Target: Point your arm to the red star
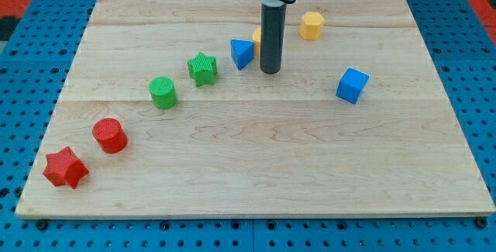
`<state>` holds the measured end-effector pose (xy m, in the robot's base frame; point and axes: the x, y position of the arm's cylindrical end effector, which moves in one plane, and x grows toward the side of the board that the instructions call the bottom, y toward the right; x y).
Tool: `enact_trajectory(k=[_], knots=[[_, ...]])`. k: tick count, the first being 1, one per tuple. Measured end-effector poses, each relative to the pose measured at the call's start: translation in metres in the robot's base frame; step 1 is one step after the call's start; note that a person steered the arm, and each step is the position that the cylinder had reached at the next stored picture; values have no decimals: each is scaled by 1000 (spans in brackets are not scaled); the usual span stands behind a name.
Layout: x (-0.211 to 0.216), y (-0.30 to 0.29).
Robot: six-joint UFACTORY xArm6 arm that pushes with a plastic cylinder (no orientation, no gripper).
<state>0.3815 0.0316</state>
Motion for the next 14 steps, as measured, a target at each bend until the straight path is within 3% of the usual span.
enact_trajectory(k=[1,2,3,4,5,6,8,9,10,11,12,13,14], knots=[[4,-5],[37,-35],[86,-29],[199,-76],[238,-125],[237,-140],[234,-326],[183,-327],[167,-267],[173,-247],[176,-336],[223,-318],[215,-243]])
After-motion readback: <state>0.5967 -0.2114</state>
